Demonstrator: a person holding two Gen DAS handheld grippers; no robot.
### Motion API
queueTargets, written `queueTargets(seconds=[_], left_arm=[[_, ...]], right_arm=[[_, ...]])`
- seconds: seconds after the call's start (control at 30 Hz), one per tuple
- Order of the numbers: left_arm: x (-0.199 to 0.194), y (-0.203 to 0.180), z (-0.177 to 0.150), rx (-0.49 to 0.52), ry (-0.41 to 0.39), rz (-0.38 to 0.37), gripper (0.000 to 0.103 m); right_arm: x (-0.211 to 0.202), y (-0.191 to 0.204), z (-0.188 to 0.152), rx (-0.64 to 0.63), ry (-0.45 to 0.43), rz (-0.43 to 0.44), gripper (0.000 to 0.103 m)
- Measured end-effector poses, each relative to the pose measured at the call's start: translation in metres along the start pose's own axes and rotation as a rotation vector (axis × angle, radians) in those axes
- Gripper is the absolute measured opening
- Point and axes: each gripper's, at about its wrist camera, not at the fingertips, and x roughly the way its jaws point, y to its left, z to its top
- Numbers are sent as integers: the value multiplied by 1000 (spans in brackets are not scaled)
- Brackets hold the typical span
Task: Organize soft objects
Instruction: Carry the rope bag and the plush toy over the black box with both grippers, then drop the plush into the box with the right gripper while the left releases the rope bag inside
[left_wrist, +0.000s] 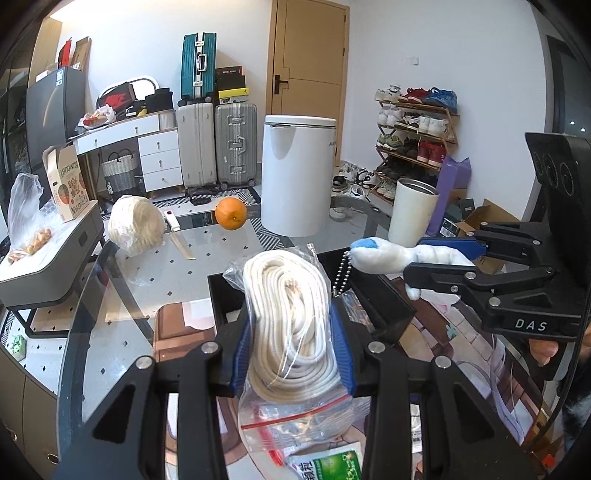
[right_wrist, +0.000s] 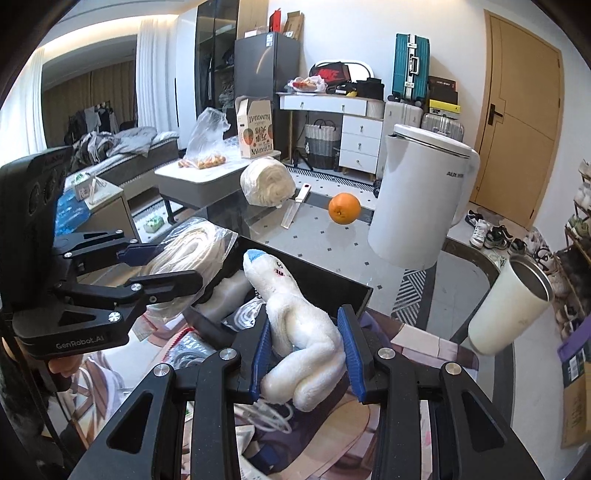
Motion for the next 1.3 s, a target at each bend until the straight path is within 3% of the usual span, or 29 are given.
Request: queueTargets(seconds=[0.77,1.1,1.3], left_arm=[[21,22,1,-25,25,5,37],[31,24,1,-15,44,-4,37],[35,25,1,-6,51,-12,37]], right_arm=[[94,16,22,-214,149,38,35],[116,13,19,-265,194,31,35],[109,6,19,-261,183,35,48]])
